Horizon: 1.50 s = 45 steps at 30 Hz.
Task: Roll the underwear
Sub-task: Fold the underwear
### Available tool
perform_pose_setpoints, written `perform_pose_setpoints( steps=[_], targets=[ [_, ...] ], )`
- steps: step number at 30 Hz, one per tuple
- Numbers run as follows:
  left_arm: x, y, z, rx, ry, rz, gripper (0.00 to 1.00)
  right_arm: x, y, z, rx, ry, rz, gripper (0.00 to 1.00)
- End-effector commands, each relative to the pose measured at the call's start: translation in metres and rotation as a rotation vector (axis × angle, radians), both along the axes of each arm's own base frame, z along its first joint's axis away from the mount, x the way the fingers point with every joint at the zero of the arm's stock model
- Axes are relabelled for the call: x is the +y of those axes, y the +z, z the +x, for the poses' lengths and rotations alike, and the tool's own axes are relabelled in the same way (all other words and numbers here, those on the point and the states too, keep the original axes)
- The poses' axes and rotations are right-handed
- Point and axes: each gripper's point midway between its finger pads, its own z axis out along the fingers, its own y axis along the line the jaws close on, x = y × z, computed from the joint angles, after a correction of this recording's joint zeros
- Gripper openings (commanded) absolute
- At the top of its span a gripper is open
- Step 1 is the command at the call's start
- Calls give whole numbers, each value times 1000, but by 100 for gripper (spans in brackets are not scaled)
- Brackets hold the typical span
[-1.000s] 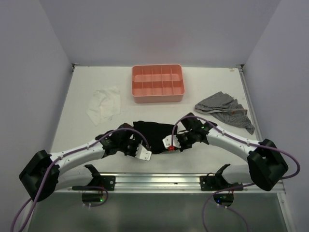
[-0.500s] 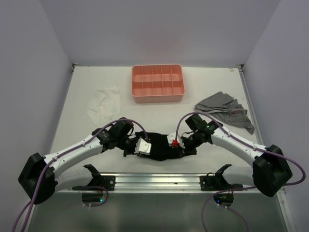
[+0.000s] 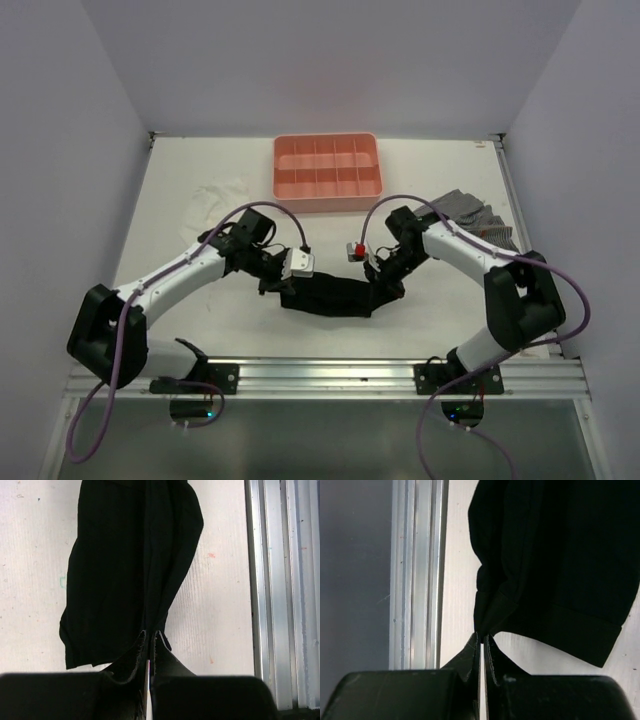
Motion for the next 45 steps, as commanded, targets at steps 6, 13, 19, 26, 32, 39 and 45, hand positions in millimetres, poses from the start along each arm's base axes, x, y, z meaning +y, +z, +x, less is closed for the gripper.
perform_pose_setpoints(
  steps=[6, 13, 19, 26, 32, 39, 45],
  targets=[
    [-7, 11, 29, 68, 18, -48, 0, 5, 21, 13, 193, -38, 69, 0],
    [1, 4, 78, 142, 108, -59, 0, 3, 15, 39, 340, -104, 86, 0],
    [1, -8, 125, 191, 187, -64, 0, 1, 7, 71, 519, -194, 134, 0],
    [-10, -27, 167, 218, 255, -53, 0, -6, -23, 91, 575, -276, 108, 0],
    [-14, -45, 198, 204, 331, -32, 1, -13, -41, 108, 584, -367, 58, 0],
    [-8, -67, 219, 176, 442, 22, 10, -19, -61, 117, 545, -459, -38, 0],
    [-16, -57, 233, 146, 490, -19, 24, -28, -77, 125, 498, -547, -144, 0]
  ],
)
